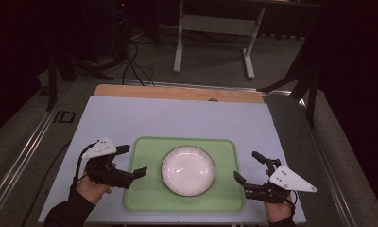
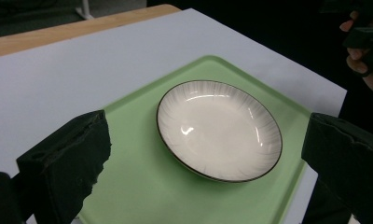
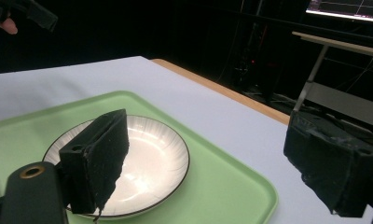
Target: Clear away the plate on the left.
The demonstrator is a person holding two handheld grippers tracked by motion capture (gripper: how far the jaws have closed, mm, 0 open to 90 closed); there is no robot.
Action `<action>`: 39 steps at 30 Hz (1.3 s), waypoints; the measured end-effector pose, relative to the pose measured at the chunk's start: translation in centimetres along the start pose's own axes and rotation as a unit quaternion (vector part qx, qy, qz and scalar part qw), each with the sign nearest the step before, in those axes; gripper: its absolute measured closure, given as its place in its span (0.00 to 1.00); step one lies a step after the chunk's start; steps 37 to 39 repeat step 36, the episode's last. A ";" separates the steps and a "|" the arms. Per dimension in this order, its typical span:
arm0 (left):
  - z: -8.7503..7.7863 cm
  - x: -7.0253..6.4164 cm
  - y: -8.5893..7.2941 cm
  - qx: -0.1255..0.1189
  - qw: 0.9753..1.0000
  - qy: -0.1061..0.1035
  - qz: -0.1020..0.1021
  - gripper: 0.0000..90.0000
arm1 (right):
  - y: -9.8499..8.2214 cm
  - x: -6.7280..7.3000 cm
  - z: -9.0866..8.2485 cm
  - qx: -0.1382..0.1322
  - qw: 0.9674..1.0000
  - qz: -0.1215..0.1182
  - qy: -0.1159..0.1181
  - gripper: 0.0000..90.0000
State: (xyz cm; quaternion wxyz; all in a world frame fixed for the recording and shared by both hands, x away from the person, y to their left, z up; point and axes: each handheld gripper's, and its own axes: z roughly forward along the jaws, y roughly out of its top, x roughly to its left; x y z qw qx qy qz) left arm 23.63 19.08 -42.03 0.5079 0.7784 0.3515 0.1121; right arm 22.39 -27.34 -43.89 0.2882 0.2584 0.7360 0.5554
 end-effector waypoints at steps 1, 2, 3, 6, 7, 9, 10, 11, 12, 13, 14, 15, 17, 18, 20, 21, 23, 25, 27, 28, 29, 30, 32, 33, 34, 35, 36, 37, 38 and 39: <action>0.0 0.1 -0.2 0.000 1.000 0.002 0.002 0.02 | 0.0 0.0 0.0 0.001 1.000 0.001 0.000 0.15; 0.0 0.2 -0.5 -0.003 1.000 0.000 0.004 0.02 | 0.0 0.0 0.0 0.000 1.000 0.001 0.000 0.15; 0.0 0.2 -0.7 -0.005 1.000 -0.004 0.005 0.02 | 0.0 0.1 0.0 0.002 1.000 -0.001 0.000 0.15; 0.1 0.4 -1.5 -0.006 1.000 -0.001 0.019 0.02 | 0.0 0.1 0.0 0.002 1.000 -0.001 0.000 0.15; 0.1 0.5 -1.7 -0.004 1.000 -0.001 0.019 0.02 | 0.0 0.1 0.0 0.002 1.000 -0.001 0.000 0.15; 0.2 0.6 -2.1 -0.010 1.000 -0.005 0.015 0.02 | -0.1 0.0 0.1 0.003 1.000 0.002 0.001 0.15; 0.3 0.7 -2.3 -0.012 1.000 -0.008 0.013 0.02 | -0.1 0.0 0.1 0.004 1.000 0.002 0.001 0.15; 0.3 0.7 -2.5 -0.017 1.000 -0.009 0.014 0.02 | -0.1 0.0 0.1 0.003 1.000 0.002 0.001 0.15; 0.3 0.7 -2.6 -0.019 1.000 -0.010 0.016 0.02 | -0.1 0.0 0.1 0.004 1.000 0.002 0.002 0.15; 0.4 0.7 -2.7 -0.020 1.000 -0.010 0.017 0.02 | -0.1 0.0 0.1 0.004 1.000 0.001 0.001 0.15; 0.4 0.7 -2.8 -0.022 0.999 -0.013 0.020 0.02 | -0.1 0.0 0.1 0.004 1.000 0.000 0.001 0.15; 0.4 0.7 -3.0 -0.026 0.999 -0.015 0.025 0.02 | -0.1 0.0 0.1 0.005 1.000 0.000 0.002 0.15; 0.4 0.7 -3.2 -0.031 0.999 -0.016 0.033 0.02 | -0.2 0.0 0.2 0.007 1.000 0.002 0.003 0.15; 0.4 0.7 -3.4 -0.039 0.998 -0.021 0.035 0.02 | -0.3 0.0 0.2 0.008 1.000 0.002 0.004 0.15; 0.5 0.8 -3.5 -0.042 0.998 -0.024 0.034 0.02 | -0.3 0.0 0.2 0.010 1.000 0.003 0.004 0.15; 0.6 0.7 -3.7 -0.037 0.998 -0.027 0.036 0.02 | -0.3 0.0 0.3 0.010 1.000 0.003 0.004 0.15; 0.8 0.6 -3.8 -0.034 0.998 -0.026 0.043 0.02 | -0.3 0.0 0.3 0.011 1.000 0.003 0.004 0.15; 1.0 0.3 -3.9 -0.032 0.998 -0.028 0.048 0.02 | -0.4 0.0 0.3 0.012 1.000 0.005 0.005 0.15; 1.2 0.1 -4.0 -0.031 0.998 -0.032 0.053 0.02 | -0.4 -0.1 0.3 0.012 1.000 0.007 0.006 0.15; 1.3 0.0 -4.1 -0.029 0.997 -0.036 0.056 0.02 | -0.4 -0.1 0.3 0.013 1.000 0.009 0.006 0.15; 1.4 -0.1 -4.2 -0.028 0.997 -0.040 0.061 0.02 | -0.5 -0.2 0.3 0.013 1.000 0.011 0.007 0.15; 1.5 -0.1 -4.2 -0.027 0.997 -0.043 0.064 0.02 | -0.5 -0.2 0.3 0.014 1.000 0.012 0.007 0.15; 1.7 -0.2 -4.4 -0.020 0.996 -0.046 0.069 0.02 | -0.5 -0.2 0.3 0.014 1.000 0.013 0.008 0.15; 1.8 -0.2 -4.5 -0.021 0.996 -0.048 0.071 0.02 | -0.6 -0.3 0.3 0.014 1.000 0.014 0.008 0.15; 1.9 -0.3 -4.5 -0.021 0.996 -0.048 0.073 0.02 | -0.6 -0.3 0.3 0.014 1.000 0.015 0.008 0.15; 2.0 -0.3 -4.6 -0.020 0.996 -0.048 0.073 0.02 | -0.6 -0.3 0.3 0.014 1.000 0.015 0.009 0.15; 2.0 -0.3 -4.6 -0.020 0.996 -0.048 0.073 0.02 | -0.6 -0.3 0.3 0.014 1.000 0.016 0.009 0.15; 2.0 -0.3 -4.6 -0.020 0.996 -0.048 0.073 0.02 | -0.6 -0.3 0.3 0.014 1.000 0.016 0.009 0.15; 2.0 -0.3 -4.6 -0.020 0.996 -0.048 0.073 0.02 | -0.6 -0.3 0.3 0.014 1.000 0.016 0.009 0.15; 2.0 -0.3 -4.6 -0.020 0.996 -0.048 0.073 0.02 | -0.6 -0.3 0.3 0.014 1.000 0.016 0.009 0.15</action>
